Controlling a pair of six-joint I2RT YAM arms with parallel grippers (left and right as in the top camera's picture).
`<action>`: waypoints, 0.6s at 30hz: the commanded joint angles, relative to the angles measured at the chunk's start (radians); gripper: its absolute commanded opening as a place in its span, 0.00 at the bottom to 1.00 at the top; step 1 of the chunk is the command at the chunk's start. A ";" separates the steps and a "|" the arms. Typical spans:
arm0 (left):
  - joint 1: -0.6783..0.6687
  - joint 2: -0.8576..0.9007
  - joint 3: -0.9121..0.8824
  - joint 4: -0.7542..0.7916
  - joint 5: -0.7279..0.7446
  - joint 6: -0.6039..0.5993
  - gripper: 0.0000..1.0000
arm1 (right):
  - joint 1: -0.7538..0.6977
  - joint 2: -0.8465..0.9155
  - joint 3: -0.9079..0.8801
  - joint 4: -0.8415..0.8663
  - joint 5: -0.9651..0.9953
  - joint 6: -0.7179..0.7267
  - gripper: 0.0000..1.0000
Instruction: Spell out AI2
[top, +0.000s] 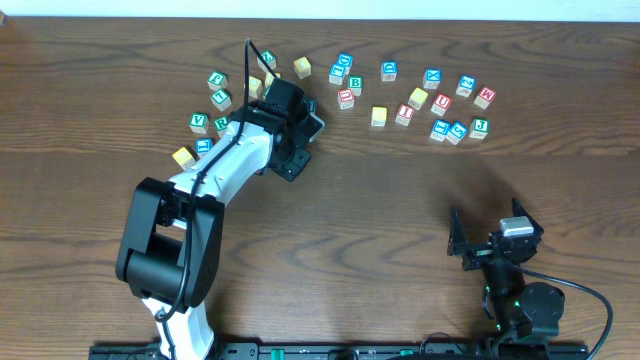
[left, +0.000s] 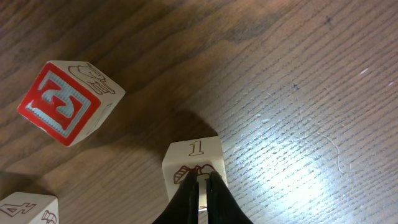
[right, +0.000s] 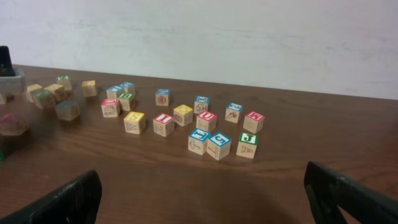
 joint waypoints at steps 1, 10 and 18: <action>-0.018 0.014 -0.032 0.005 0.005 -0.010 0.07 | 0.004 0.000 -0.004 0.000 0.007 -0.006 0.99; -0.046 0.014 -0.097 0.060 0.005 -0.073 0.07 | 0.004 0.000 -0.004 0.000 0.007 -0.006 0.99; -0.087 0.014 -0.097 0.062 0.005 -0.096 0.07 | 0.004 0.000 -0.004 0.000 0.007 -0.006 0.99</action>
